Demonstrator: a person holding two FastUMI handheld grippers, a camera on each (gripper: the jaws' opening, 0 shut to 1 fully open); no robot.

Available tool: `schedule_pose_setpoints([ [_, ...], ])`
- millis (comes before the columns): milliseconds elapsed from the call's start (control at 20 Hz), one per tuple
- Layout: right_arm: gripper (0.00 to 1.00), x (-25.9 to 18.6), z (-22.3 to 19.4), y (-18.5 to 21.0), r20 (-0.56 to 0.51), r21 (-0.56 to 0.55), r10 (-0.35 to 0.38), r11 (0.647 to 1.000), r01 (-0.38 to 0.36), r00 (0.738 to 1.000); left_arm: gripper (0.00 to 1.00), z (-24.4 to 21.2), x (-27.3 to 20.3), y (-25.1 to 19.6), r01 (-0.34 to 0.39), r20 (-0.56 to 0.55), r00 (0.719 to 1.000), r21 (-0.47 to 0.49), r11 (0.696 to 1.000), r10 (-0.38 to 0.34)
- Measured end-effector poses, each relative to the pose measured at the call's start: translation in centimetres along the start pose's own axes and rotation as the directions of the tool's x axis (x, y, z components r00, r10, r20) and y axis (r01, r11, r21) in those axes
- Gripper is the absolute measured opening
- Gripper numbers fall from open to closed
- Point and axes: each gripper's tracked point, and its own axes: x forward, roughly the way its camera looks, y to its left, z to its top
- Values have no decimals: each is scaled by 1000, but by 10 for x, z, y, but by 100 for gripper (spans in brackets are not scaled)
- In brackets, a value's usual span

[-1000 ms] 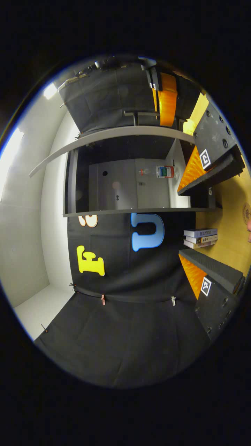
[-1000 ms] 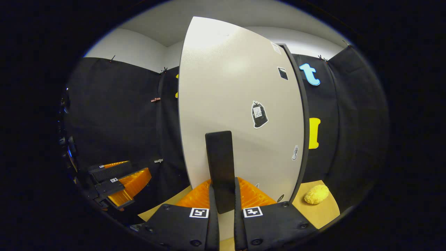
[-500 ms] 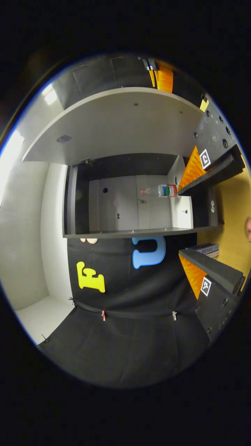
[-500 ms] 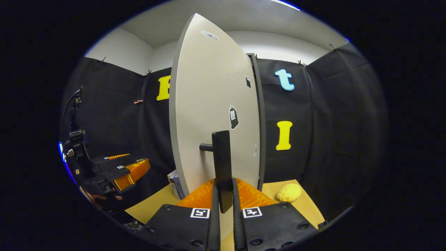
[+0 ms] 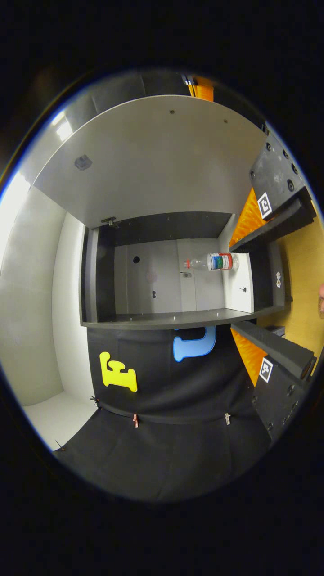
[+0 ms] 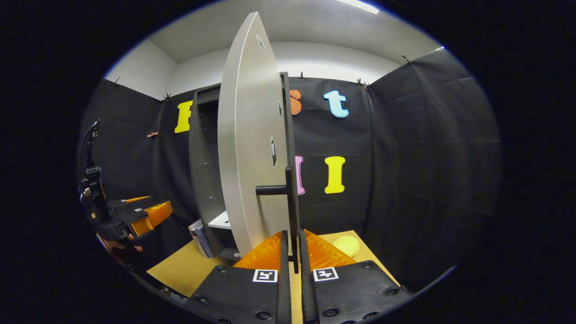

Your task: Open the cabinet door with the right hand, grasp the bottle in the cabinet with the left hand and place it on the coaster, then close the cabinet door with the right hand.

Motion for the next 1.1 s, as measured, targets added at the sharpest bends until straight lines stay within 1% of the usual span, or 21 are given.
schedule_pose_setpoints([
  [200,14,-3,1,-23,2,17,-17,1000,17,1000,96,-2,16,-17,14,-3,1000,5,1000,-14],
  [350,14,-10,-4,-29,2,21,6,1000,-6,1000,96,-4,35,-31,33,-6,999,9,999,-33],
  [450,14,-9,-2,-32,6,13,5,1000,-5,1000,96,-5,49,-41,43,-3,999,20,999,-43],
  [500,2,-9,-1,-27,11,13,7,1000,-7,1000,96,-6,58,-46,46,0,999,26,999,-46],
  [550,14,-15,1,-26,19,24,16,1000,-16,1000,96,-6,67,-50,51,1,999,27,998,-51],
  [600,14,-21,4,-32,27,39,16,999,-17,1000,98,-9,77,-55,55,1,998,27,998,-55],
  [650,14,-27,7,-43,40,55,14,998,-16,999,96,-9,88,-58,58,1,998,26,998,-58],
  [700,14,-35,8,-53,50,76,29,997,-33,998,96,-10,99,-61,58,4,998,28,998,-58],
  [750,19,-44,8,-65,51,92,28,995,-33,998,96,-12,111,-64,61,3,998,31,998,-61],
  [800,19,-42,6,-75,55,92,9,996,-14,998,96,-15,124,-68,63,2,998,33,997,-63],
  [850,24,-48,7,-84,70,96,-4,995,-2,998,96,-18,136,-72,67,2,998,33,997,-67],
  [900,24,-57,10,-88,82,103,-17,995,8,997,99,-22,149,-76,71,0,997,30,997,-71],
  [950,49,-62,9,-99,82,100,-41,994,33,996,99,-23,162,-80,76,0,997,28,997,-76],
  [1000,74,-62,5,-107,79,88,-65,994,58,995,96,-27,175,-84,78,-1,997,27,997,-78],
  [1050,98,-56,-2,-117,85,68,-97,994,91,992,96,-29,189,-87,78,-1,997,24,997,-78],
  [1100,99,-62,-2,-128,111,52,-142,989,137,984,99,-33,202,-89,73,1,997,19,997,-73],
])
